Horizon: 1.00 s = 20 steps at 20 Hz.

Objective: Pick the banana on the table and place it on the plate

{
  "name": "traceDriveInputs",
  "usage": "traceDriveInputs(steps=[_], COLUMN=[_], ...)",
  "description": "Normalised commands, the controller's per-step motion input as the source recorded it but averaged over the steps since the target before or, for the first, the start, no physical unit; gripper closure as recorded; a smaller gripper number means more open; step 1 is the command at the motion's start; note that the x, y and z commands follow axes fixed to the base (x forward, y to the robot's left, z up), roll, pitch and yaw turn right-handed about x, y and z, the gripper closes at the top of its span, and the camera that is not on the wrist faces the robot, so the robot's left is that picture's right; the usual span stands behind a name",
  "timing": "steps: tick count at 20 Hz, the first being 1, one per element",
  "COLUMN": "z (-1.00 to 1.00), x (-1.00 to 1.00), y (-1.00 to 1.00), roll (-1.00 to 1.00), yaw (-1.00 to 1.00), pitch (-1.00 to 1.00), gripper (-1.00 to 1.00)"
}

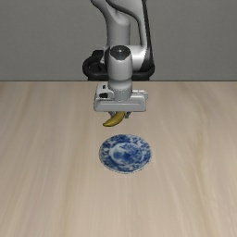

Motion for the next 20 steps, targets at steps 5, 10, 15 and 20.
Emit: traceDriveInputs(steps=[5,10,15,20], z=[1.0,0.8,0.0,0.0], x=[0.0,0.2,1.0,1.0], y=[0.0,0.0,0.0,0.0], roll=[0.0,0.0,0.0,0.0], yaw=[0.0,0.0,0.0,0.0], pitch=[0.0,0.0,0.0,0.0], gripper=[1.0,1.0,1.0,1.0])
